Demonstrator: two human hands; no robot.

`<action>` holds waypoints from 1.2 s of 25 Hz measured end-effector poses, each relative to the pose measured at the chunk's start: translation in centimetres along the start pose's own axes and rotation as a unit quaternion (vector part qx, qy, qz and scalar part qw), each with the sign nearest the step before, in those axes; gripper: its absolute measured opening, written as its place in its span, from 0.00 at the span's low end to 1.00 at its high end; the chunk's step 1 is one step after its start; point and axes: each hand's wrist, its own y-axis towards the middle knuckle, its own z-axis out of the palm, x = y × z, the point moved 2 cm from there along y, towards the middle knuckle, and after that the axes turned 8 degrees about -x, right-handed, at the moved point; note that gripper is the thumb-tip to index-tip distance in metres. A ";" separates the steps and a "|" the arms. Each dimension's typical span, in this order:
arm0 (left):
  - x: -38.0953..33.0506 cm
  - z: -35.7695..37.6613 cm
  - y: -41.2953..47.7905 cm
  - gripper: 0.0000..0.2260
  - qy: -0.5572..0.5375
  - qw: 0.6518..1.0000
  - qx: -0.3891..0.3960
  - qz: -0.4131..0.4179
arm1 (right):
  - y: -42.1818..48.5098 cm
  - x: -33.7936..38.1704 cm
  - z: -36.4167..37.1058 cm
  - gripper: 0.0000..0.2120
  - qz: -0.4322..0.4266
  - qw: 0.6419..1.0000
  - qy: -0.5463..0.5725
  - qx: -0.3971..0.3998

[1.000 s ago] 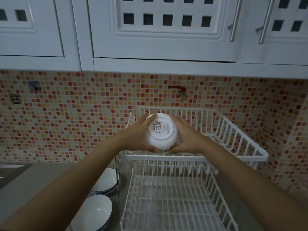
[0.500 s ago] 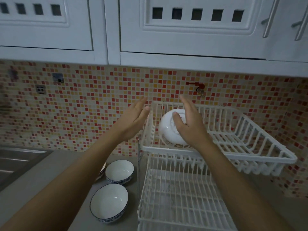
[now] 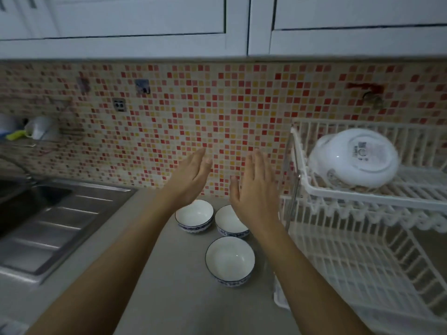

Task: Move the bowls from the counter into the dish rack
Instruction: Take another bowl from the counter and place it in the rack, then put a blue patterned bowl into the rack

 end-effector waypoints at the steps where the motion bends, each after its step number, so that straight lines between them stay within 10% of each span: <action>1: 2.0 0.9 -0.7 0.25 -0.003 1.000 0.020 -0.022 | -1.6 -0.3 2.1 0.29 0.026 0.999 -0.008 0.040; 10: 13.9 16.0 -7.0 0.25 0.059 0.950 0.256 -0.167 | -15.0 -7.9 13.5 0.33 0.278 0.907 -0.104 0.299; 19: 15.6 22.2 -8.8 0.22 0.062 0.913 0.255 -0.313 | -17.3 -8.9 16.3 0.16 0.419 0.818 -0.105 0.380; 30: 14.4 13.6 -5.3 0.08 -0.150 0.955 0.070 -0.244 | -10.1 -3.3 12.1 0.14 0.340 0.921 -0.012 0.190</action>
